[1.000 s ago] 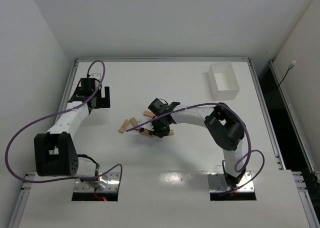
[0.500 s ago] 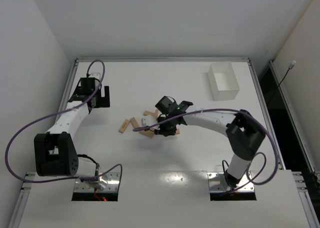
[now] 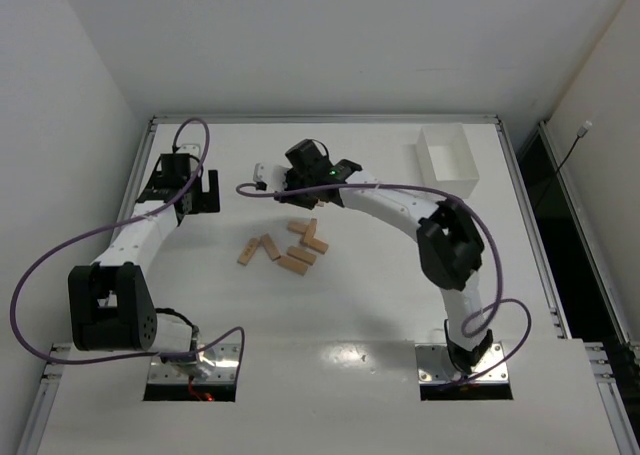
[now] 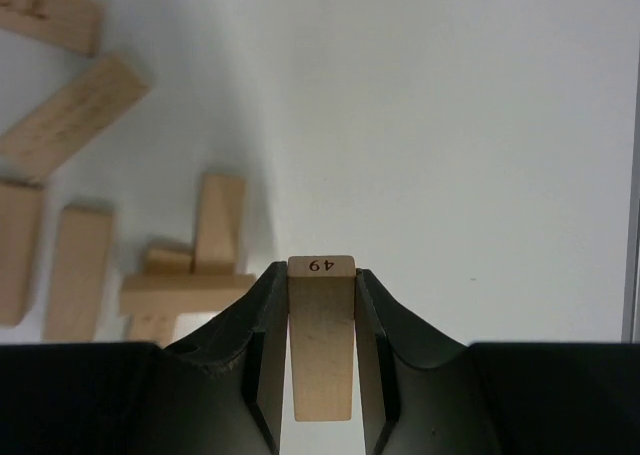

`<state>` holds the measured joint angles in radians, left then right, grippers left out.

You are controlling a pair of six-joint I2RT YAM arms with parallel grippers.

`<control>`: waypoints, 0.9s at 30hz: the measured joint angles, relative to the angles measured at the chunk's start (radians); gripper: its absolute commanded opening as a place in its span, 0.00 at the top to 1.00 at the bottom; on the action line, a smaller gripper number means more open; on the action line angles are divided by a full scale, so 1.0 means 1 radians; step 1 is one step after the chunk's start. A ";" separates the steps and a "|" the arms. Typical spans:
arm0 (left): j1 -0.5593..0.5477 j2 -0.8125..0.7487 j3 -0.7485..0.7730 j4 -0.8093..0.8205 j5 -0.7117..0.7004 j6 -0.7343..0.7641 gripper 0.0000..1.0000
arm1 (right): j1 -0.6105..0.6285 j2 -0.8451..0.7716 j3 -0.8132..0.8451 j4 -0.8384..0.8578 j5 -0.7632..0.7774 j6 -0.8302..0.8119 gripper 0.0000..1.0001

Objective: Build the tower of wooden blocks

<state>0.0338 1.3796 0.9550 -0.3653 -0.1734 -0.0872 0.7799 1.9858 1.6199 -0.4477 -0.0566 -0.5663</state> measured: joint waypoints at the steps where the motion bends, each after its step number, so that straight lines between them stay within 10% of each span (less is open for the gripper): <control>1: 0.000 0.000 0.000 0.000 0.000 0.000 0.01 | -0.007 0.047 0.039 0.001 0.008 0.002 1.00; 10: 0.000 0.006 0.016 -0.003 -0.010 0.000 0.01 | -0.050 0.365 0.299 -0.027 0.039 0.002 1.00; 27: 0.000 0.028 0.038 -0.006 -0.011 -0.005 0.01 | 0.007 0.369 0.225 -0.117 -0.074 -0.001 1.00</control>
<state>0.0338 1.4075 0.9932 -0.3710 -0.1841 -0.0925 0.7868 2.3550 1.8454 -0.5648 -0.1303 -0.5671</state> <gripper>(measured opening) 0.994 0.240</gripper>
